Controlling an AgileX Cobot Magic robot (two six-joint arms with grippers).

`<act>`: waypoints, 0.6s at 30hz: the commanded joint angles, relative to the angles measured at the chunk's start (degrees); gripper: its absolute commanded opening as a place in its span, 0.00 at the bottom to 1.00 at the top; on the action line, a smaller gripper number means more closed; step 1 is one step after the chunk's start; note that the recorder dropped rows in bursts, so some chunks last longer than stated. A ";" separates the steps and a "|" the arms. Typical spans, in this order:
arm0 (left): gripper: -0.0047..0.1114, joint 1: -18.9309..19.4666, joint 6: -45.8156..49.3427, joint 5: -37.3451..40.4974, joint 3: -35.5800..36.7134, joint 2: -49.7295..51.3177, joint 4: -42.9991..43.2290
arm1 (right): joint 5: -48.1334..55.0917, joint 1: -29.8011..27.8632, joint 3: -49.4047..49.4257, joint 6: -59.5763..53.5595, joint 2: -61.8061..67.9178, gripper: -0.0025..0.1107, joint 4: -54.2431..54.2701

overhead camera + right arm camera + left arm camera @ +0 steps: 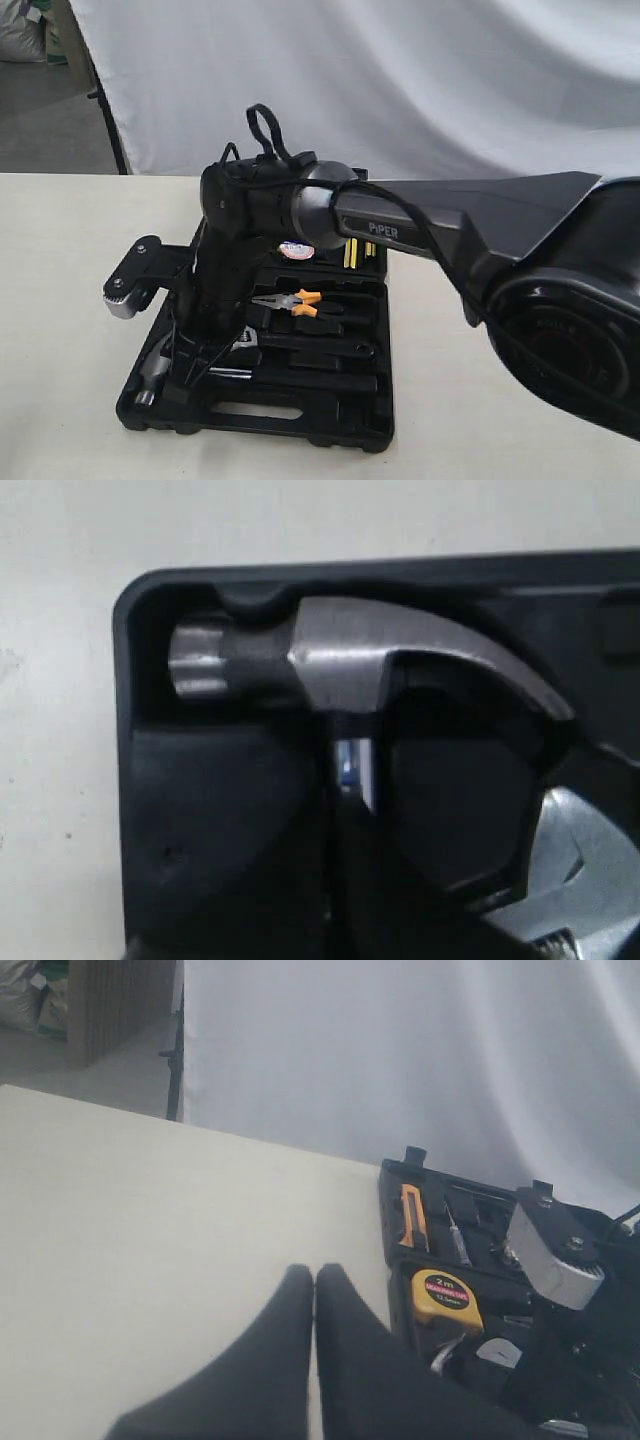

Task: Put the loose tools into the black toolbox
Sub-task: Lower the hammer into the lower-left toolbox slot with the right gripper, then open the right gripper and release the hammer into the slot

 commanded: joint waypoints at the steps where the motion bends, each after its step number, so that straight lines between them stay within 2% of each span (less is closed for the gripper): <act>1: 0.05 1.45 -0.27 -0.41 -0.15 -0.18 0.25 | 4.30 -0.13 0.85 1.15 5.21 0.02 -2.71; 11: 0.05 1.45 -0.27 -0.41 -0.15 -0.18 0.25 | 0.86 -0.35 0.85 4.94 -14.06 0.02 -6.44; 14: 0.05 1.45 -0.27 -0.41 -0.15 -0.18 0.25 | 0.66 -0.35 2.89 5.87 -11.04 0.02 -6.44; 16: 0.05 1.45 -0.27 -0.41 -0.15 -0.18 0.25 | -1.16 -0.35 7.60 6.68 -5.59 0.02 -6.44; 18: 0.05 1.45 -0.27 -0.41 -0.15 -0.18 0.25 | 1.17 -0.35 9.98 6.68 -0.69 0.02 -7.56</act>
